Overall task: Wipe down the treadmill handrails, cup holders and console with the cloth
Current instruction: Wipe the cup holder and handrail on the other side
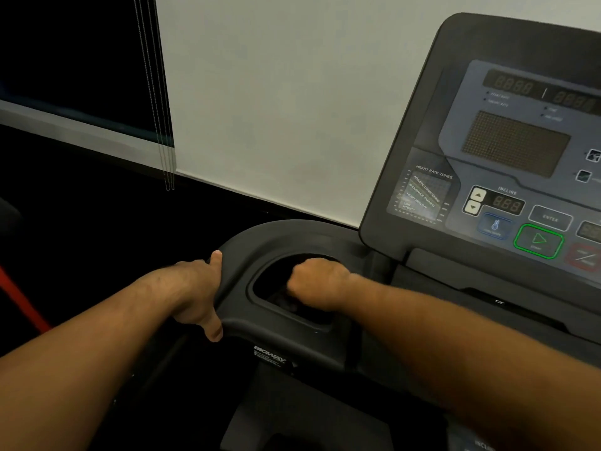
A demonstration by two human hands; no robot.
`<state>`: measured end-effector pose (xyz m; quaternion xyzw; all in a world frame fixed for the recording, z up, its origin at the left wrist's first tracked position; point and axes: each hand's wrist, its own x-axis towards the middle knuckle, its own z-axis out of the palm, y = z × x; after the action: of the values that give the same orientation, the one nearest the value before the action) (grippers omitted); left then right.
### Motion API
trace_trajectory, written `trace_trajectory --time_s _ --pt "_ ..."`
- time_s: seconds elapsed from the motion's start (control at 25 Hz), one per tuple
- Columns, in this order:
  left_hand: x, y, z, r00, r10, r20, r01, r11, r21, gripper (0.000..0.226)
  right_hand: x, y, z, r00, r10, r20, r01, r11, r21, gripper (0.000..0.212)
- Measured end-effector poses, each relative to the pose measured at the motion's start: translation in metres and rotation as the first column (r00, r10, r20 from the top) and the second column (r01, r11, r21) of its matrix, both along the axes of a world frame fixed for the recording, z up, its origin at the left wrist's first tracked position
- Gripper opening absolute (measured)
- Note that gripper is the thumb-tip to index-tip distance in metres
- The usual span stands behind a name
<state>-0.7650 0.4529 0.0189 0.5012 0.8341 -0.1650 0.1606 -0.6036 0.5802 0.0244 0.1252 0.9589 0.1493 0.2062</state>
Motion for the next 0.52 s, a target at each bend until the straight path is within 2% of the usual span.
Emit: trace_trajectory --time_s 0.04,0.12,0.2,0.28,0.4,0.44,0.52 --pt "0.000 -0.001 0.001 1.000 0.002 0.004 -0.002 1.000 -0.005 0.148 0.004 0.005 0.007 0.987 0.102 0.122 -0.116 0.987 0.110 0.028" --pt "0.001 -0.001 0.001 1.000 0.005 -0.002 -0.005 1.000 -0.005 0.147 0.005 0.013 0.019 0.956 0.137 0.260 -0.205 0.946 0.253 0.026" --pt "0.002 -0.002 0.001 1.000 0.003 -0.017 -0.003 1.000 -0.005 0.145 0.004 0.019 0.023 0.958 0.146 0.248 -0.223 0.921 0.319 0.023" --pt "0.003 -0.002 0.001 1.000 0.005 -0.013 -0.005 1.000 -0.009 0.144 0.008 0.023 0.020 0.977 0.072 0.203 -0.134 0.939 0.316 0.025" --pt "0.005 -0.002 0.000 1.000 0.009 -0.023 -0.009 1.000 -0.001 0.142 0.006 0.024 0.029 0.966 -0.208 0.155 0.173 0.961 0.215 0.034" --pt "0.005 -0.003 -0.001 0.999 0.009 -0.033 -0.009 1.000 0.004 0.142 0.003 0.025 0.032 0.958 -0.255 0.134 0.225 0.952 0.206 0.029" --pt "0.006 -0.004 -0.001 0.999 0.009 -0.038 -0.009 1.000 0.015 0.141 -0.002 0.023 0.037 0.960 -0.253 0.117 0.222 0.948 0.227 0.023"
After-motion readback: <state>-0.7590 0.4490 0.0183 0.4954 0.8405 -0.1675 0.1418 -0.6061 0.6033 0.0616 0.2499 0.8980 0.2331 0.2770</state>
